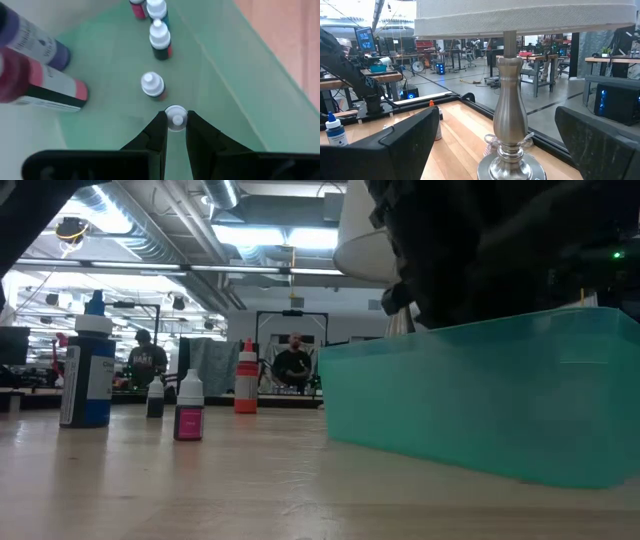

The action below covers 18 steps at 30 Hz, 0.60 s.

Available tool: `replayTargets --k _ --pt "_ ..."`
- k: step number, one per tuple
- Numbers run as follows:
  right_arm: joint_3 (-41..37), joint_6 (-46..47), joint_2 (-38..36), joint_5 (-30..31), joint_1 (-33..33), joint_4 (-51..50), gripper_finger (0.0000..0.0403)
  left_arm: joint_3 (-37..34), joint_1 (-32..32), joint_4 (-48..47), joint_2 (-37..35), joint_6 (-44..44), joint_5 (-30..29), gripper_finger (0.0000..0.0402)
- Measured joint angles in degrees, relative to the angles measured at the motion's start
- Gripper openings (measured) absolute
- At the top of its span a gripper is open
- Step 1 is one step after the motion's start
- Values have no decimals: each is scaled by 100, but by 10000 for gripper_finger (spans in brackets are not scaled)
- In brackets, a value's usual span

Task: Pick & Place food coloring
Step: Put the small purple food coloring bottle into the green bin

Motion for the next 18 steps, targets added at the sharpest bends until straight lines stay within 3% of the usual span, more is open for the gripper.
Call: replayTargets --k 6,10,18 --pt "0 0 0 0 0 -2 397 2 0 29 6 1 123 45" --pt "0 0 0 0 1 -2 397 2 11 93 6 3 563 49" --pt "0 0 0 0 1 -2 397 2 17 99 6 0 675 93"
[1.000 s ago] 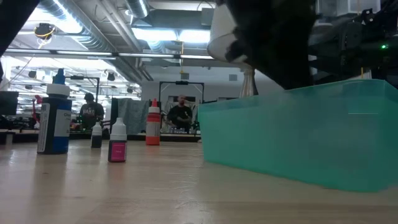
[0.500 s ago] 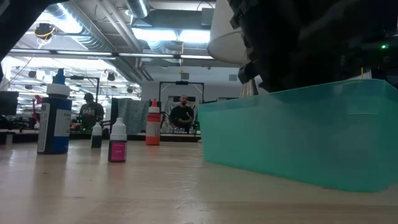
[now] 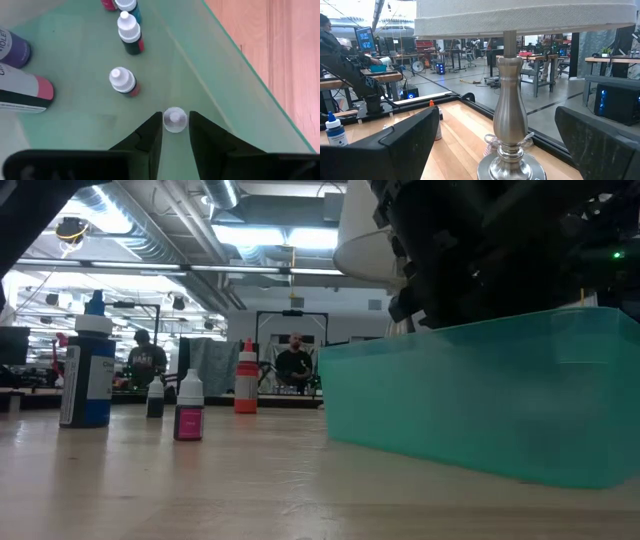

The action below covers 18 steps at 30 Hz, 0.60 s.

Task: Pick & Place food coloring
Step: Put the small purple food coloring bottle into the green bin

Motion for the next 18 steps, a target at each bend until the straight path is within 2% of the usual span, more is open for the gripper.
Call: replayTargets --k 10,18 --pt "-1 0 1 0 -1 0 397 -2 0 -3 -2 1 -9 117" --pt "-1 0 0 0 -1 0 397 -2 14 -460 -100 -6 -624 162"
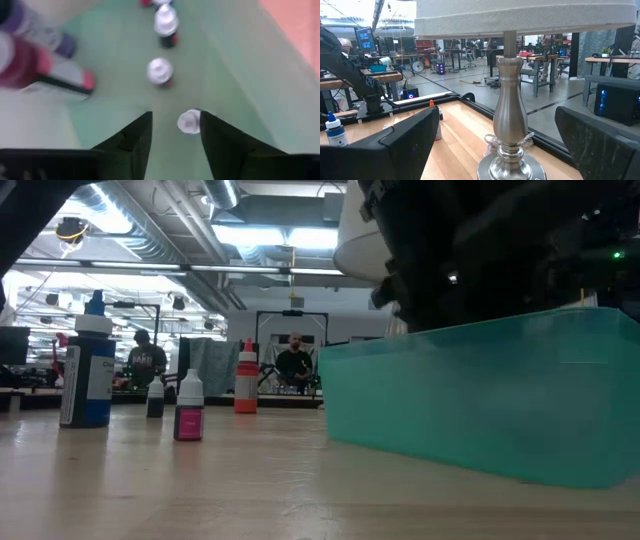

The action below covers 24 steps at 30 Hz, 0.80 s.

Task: Pick & Place food coloring
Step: Put the small purple food coloring bottle into the green bin, then put the small black food coloring bottle into the green bin

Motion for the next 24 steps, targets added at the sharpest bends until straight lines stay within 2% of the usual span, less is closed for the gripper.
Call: replayTargets --k 6,10,20,24 --pt "-1 0 0 0 -1 0 397 0 23 -387 -178 -145 -421 220" --pt "-2 0 2 -2 0 0 397 0 41 -747 -337 -207 -854 242" --pt "-1 0 2 -3 -1 -4 397 -2 71 -836 -564 -45 -1023 248" --pt "0 0 2 -2 -1 -7 397 0 106 -1149 -738 -180 -1134 246"
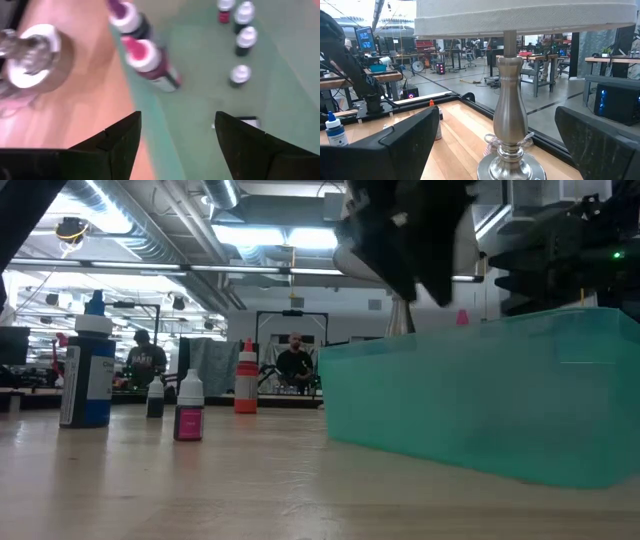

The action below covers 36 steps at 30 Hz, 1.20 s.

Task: Pick & Place food coloring
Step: Put the small black food coloring bottle into the green bin

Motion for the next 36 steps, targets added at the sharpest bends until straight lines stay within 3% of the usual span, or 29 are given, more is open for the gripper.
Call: replayTargets --k 7,17,23,32,36 --pt "0 0 0 0 1 2 397 0 150 -919 -329 -861 -388 248" --pt "0 0 0 0 0 0 397 -4 670 -3261 -934 -3018 -652 256" --pt "0 0 0 0 1 2 397 -3 906 -3226 -1241 -2782 -604 256" --pt "0 0 0 0 0 2 397 -11 1518 -3214 -1614 -2443 -1192 256" --pt "0 0 0 0 2 2 397 -11 1873 -3214 -1762 -2109 -1119 255"
